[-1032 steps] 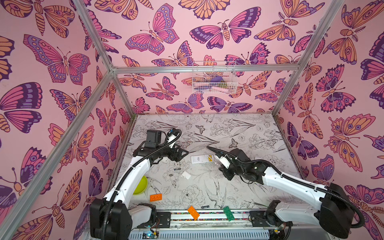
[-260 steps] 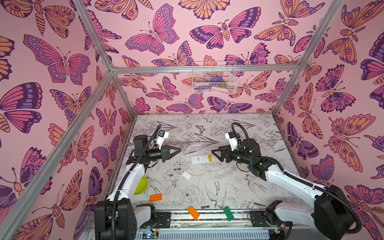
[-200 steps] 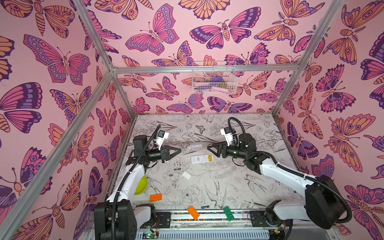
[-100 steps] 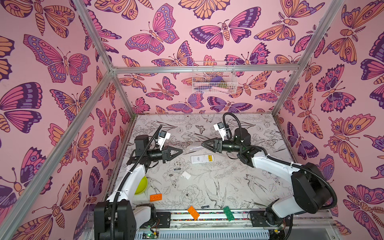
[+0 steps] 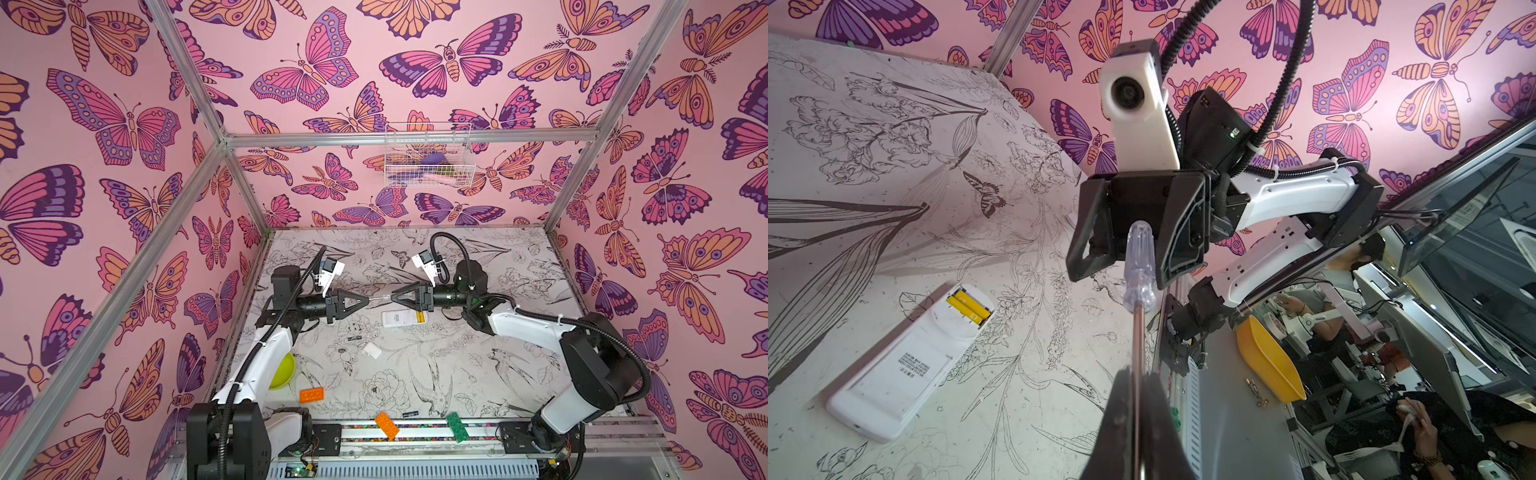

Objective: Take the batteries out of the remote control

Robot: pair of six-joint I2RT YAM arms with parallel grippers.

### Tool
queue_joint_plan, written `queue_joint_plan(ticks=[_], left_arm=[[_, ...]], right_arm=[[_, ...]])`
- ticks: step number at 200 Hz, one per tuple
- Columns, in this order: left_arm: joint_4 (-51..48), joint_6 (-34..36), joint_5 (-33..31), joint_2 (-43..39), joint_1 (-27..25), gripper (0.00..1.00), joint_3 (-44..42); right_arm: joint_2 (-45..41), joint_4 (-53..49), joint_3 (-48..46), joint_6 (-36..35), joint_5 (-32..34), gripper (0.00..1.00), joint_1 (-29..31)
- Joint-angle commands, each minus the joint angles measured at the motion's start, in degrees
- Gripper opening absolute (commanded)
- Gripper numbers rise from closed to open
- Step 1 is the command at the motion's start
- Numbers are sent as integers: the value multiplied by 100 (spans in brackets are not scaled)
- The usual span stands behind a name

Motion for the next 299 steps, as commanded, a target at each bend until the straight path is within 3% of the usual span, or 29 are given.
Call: queue_joint_plan(ticks=[1, 19, 39, 81, 118, 182, 233, 254, 279, 299], left_arm=[[212, -173, 145, 2, -38, 0, 145], [323, -211, -58, 45, -60, 0, 58], [365, -365, -133, 22, -52, 0, 50], [452, -281, -110, -17, -58, 0, -82], [477, -146, -167, -15, -91, 0, -187], [478, -200, -212, -42, -74, 0, -229], [488, -130, -229, -25, -69, 0, -248], [479, 4, -329, -40, -69, 0, -290], [484, -1, -382, -175, 45, 32, -286], [488, 41, -541, -289, 192, 47, -264]], right_arm=[[19, 430, 226, 77, -139, 50, 173], [93, 191, 264, -232, -75, 49, 288], [231, 611, 250, 151, -74, 39, 313], [404, 793, 304, 292, -24, 31, 383], [336, 685, 370, 133, 11, 30, 382], [607, 1393, 394, 702, 169, 30, 406], [583, 1182, 348, 517, 227, 11, 403], [396, 847, 238, 125, 274, 5, 388], [175, 605, 48, -28, 373, 0, 262], [-197, 348, -310, -287, 416, 0, 35]])
